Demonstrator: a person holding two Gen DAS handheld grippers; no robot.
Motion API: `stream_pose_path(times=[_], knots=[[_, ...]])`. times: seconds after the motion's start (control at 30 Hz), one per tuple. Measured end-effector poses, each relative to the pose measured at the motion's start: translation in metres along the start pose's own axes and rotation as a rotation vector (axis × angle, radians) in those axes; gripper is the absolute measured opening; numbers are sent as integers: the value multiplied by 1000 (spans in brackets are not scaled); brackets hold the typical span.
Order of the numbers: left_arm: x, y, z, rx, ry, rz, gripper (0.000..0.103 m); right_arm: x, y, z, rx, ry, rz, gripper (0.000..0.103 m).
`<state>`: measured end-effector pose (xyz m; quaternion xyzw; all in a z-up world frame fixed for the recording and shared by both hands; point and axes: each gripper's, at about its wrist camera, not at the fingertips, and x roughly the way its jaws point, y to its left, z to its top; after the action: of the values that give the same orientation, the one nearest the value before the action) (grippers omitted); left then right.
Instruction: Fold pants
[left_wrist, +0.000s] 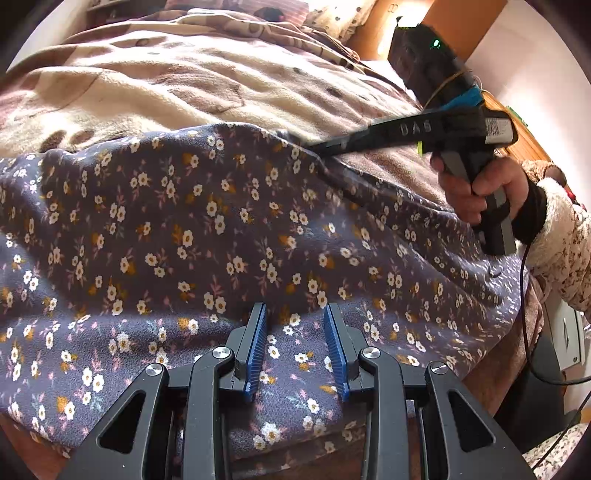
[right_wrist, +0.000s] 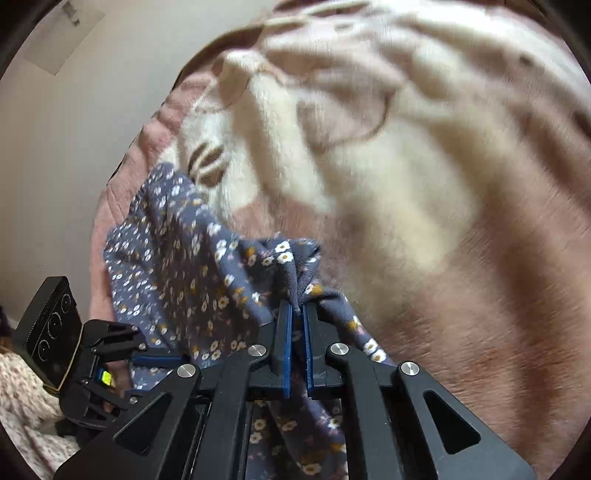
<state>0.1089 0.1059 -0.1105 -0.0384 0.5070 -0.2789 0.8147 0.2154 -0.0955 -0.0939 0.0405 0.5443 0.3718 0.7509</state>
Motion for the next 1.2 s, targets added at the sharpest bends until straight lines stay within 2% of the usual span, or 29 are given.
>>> stream_pose_path(times=[0.1,0.23,0.27,0.33,0.4,0.5,0.63,0.7,1.0,1.07,1.2], knots=[[0,0,0,1,1,0,31,-11,6,11,-53,-52,-134,4],[0,-2,-1,8,4,10,31,0,9,25,-120,-47,-271,0],[-1,-3,-1,12,5,12,31,3,5,28,-108,-41,-268,0],[-1,-4,-1,12,6,12,31,2,-8,34,-13,-13,-207,0],[-3,-5,-1,11,5,11,31,-18,-13,32,1,-77,-218,0],[-8,-6,-1,2,-2,8,31,-56,-25,18,39,-95,-134,2],[-16,-17,-1,7,-13,-12,31,-83,-35,-18,35,-43,-155,9],[-17,-31,1,35,-25,-50,31,-87,-32,-39,-7,-7,-204,10],[14,-96,-4,158,64,-180,31,-66,-32,-89,-4,113,-130,12],[22,-105,-8,179,93,-176,31,-66,-32,-93,-6,101,-134,13],[23,-100,-8,138,95,-178,31,-68,-33,-89,3,62,-156,13]])
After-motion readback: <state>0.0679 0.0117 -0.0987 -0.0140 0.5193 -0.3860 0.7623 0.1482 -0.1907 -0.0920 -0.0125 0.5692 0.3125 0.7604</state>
